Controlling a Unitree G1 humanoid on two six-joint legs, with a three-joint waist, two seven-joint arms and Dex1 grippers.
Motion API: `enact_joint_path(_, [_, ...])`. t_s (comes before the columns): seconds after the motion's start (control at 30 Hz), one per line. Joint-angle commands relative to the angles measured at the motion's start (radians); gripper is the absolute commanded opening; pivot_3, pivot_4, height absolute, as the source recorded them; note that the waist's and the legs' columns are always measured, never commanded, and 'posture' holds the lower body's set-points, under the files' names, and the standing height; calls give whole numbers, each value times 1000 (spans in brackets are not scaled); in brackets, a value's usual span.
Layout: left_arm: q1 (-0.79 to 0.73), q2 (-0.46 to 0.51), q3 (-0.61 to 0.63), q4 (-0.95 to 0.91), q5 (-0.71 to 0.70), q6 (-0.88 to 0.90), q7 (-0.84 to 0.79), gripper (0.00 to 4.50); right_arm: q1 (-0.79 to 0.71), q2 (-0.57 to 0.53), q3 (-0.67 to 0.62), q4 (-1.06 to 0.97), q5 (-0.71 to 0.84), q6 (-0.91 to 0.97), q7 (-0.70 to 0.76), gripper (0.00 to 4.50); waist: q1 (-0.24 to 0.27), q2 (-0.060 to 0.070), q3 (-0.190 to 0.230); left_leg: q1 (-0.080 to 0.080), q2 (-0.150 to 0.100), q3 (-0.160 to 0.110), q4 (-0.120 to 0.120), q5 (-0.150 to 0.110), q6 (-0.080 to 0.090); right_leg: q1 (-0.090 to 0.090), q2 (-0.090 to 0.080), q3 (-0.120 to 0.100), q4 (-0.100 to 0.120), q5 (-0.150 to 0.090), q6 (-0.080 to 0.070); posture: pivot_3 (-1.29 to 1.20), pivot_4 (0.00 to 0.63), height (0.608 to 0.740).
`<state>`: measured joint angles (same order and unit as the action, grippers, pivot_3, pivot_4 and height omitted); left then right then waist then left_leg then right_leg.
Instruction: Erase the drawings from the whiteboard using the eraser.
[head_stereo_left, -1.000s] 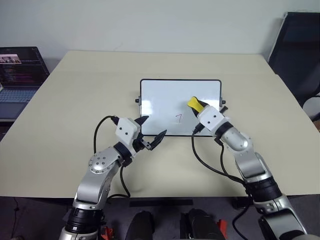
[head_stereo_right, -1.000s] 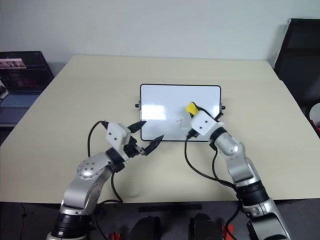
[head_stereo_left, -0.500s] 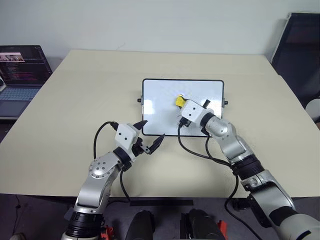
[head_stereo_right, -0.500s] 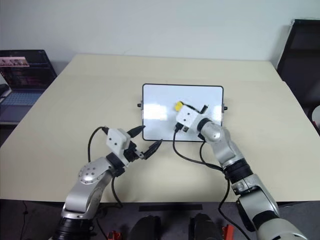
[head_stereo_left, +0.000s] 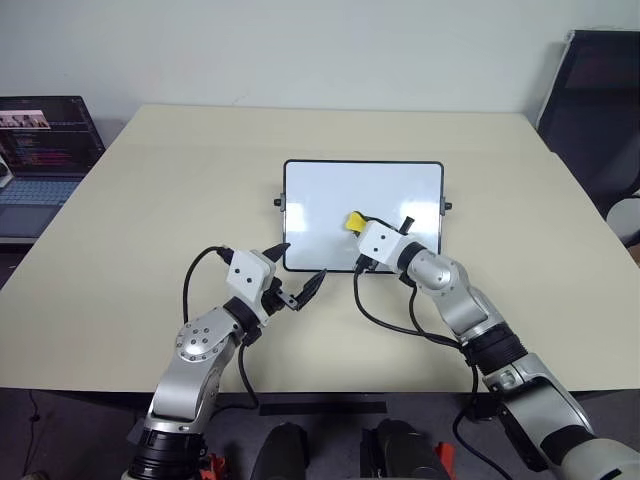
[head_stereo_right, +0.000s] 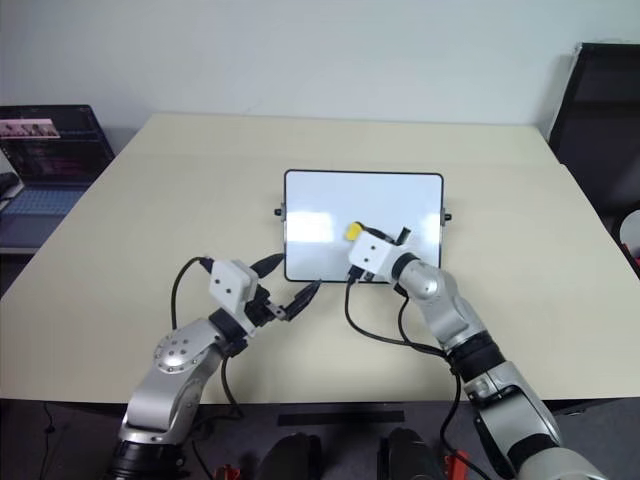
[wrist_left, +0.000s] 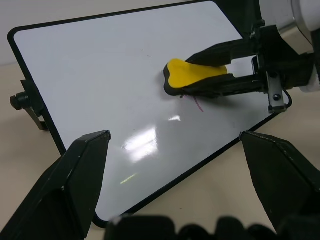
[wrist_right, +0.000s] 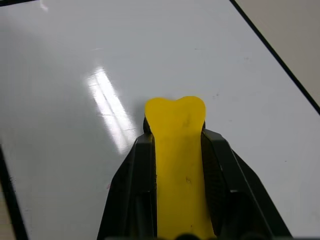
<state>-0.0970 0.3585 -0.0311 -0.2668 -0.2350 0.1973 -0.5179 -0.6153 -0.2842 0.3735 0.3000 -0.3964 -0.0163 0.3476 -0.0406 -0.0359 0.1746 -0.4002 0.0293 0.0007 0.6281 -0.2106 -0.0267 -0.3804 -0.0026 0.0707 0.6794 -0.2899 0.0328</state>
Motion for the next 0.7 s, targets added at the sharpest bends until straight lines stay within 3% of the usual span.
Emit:
enact_joint_path(0.03, [-21, 12, 26, -52, -9, 9, 6, 4500, 45, -21, 24, 4, -29, 0, 21, 912, 0, 0, 0, 0, 0, 0, 0, 0, 0, 0, 0, 0, 0, 0, 0, 0, 150, 740])
enact_joint_path(0.4, [-22, 14, 26, -60, -15, 20, 6, 4500, 140, -91, 27, -87, -27, -27, 65, 912, 3, 0, 0, 0, 0, 0, 0, 0, 0, 1, 0, 0, 0, -3, 4, 0, 150, 740])
enact_joint_path(0.7, [-39, 8, 16, -43, -12, 16, -2, 4500, 56, -35, -106, -132, 58, -53, -38, 912, 7, 0, 1, -1, 0, 0, 0, 0, 0, -1, 0, 0, -1, -2, 3, 0, 150, 740])
